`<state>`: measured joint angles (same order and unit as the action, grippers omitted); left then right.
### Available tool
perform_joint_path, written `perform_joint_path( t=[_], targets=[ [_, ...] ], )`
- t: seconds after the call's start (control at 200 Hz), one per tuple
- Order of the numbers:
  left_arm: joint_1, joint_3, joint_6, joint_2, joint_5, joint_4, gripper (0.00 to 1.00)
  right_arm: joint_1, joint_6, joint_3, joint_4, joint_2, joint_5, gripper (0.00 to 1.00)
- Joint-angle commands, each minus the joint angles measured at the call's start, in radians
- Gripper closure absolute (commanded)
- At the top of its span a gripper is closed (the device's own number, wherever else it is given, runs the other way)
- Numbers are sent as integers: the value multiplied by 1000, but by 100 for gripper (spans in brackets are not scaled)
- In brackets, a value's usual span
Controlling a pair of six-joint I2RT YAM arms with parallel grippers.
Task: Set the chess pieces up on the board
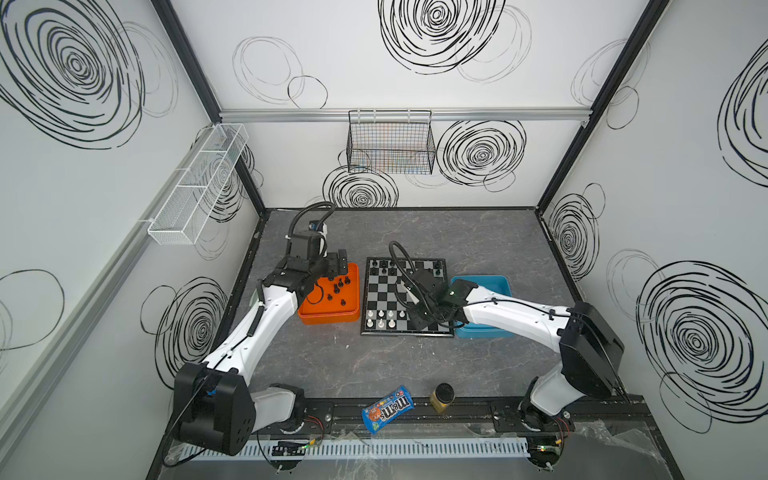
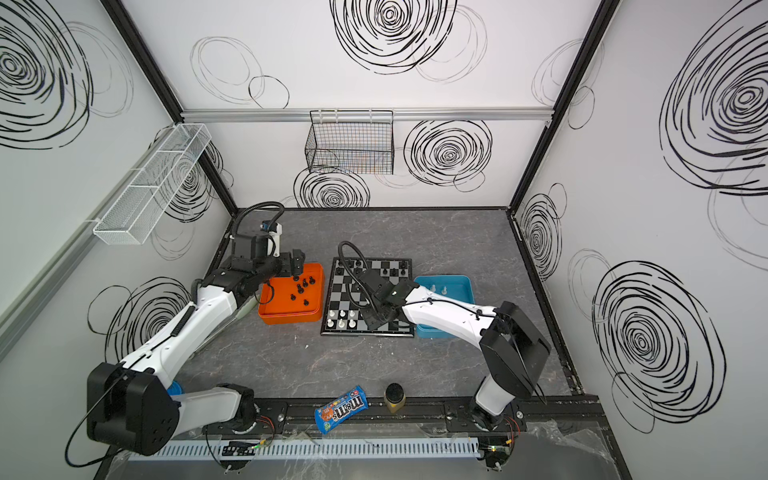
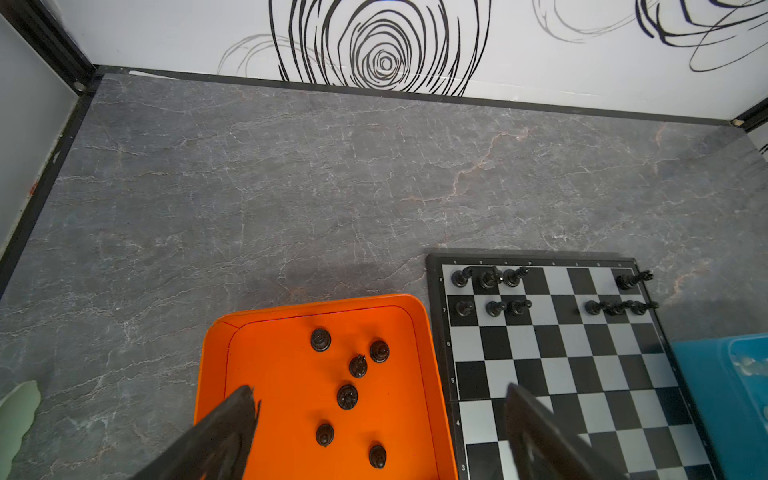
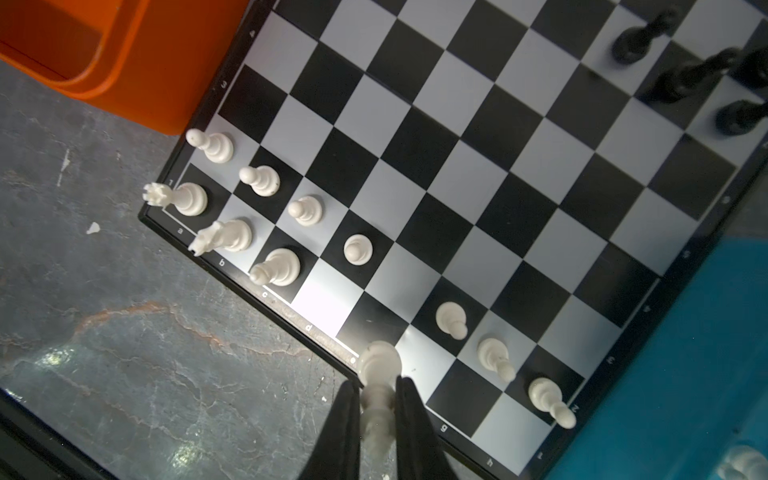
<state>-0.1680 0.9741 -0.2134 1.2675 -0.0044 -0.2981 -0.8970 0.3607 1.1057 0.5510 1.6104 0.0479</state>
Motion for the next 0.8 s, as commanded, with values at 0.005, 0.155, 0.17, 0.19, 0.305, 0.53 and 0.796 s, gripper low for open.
perform_joint_path(
  t=[0.005,0.155,0.17,0.19,0.305,0.53,0.796],
  targets=[
    [10,-9,-16,-18,15,7,4,-10,18,-13,-17,9,-24,83],
    [10,-9,-18,-18,20,8,4,-11,21,-27,-38,15,-24,83],
    [10,-8,-19,-19,22,8,4,-12,23,-29,-41,15,-24,83],
    [10,-8,-19,-18,23,8,4,-11,24,-29,-42,17,-24,83],
    [12,-10,-17,-19,24,8,4,-11,23,-29,-52,31,-18,83],
    [15,-10,-12,-19,29,5,4,-12,26,-29,-66,49,-11,83],
    [20,-21,-13,-19,34,14,4,-11,33,-32,-69,56,-2,83]
  ],
)
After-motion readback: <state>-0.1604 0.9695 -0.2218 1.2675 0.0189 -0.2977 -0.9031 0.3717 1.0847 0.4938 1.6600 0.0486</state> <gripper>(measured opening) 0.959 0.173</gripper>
